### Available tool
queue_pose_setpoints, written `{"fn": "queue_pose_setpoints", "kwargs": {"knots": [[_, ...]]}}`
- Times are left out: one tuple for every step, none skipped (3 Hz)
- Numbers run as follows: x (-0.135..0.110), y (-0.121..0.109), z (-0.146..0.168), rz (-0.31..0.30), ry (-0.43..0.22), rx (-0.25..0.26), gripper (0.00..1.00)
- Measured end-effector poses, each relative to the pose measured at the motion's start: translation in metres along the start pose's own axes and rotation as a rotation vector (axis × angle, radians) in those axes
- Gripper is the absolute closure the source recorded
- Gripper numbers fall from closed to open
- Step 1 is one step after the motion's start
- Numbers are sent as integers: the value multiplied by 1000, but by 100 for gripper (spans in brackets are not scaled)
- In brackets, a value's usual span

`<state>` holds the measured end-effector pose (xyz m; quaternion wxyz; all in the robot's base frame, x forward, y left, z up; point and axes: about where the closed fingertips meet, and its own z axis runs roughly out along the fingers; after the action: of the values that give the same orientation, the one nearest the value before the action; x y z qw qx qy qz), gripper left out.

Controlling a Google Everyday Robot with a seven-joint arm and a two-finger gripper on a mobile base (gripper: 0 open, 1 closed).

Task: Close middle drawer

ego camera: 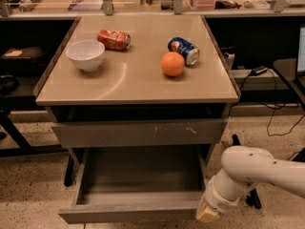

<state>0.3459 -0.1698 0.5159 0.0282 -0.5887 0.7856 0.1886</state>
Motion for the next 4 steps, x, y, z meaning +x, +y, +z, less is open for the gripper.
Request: {"fn": "queue_pose_setpoints", "kwargs": {"knots": [[7,-12,48,-33,-21,-12,100],[6,-27,70,-55,-66,12,100],[14,-42,73,-59,-182,99,100],[23,-41,72,-61,-189,111,82]]}}
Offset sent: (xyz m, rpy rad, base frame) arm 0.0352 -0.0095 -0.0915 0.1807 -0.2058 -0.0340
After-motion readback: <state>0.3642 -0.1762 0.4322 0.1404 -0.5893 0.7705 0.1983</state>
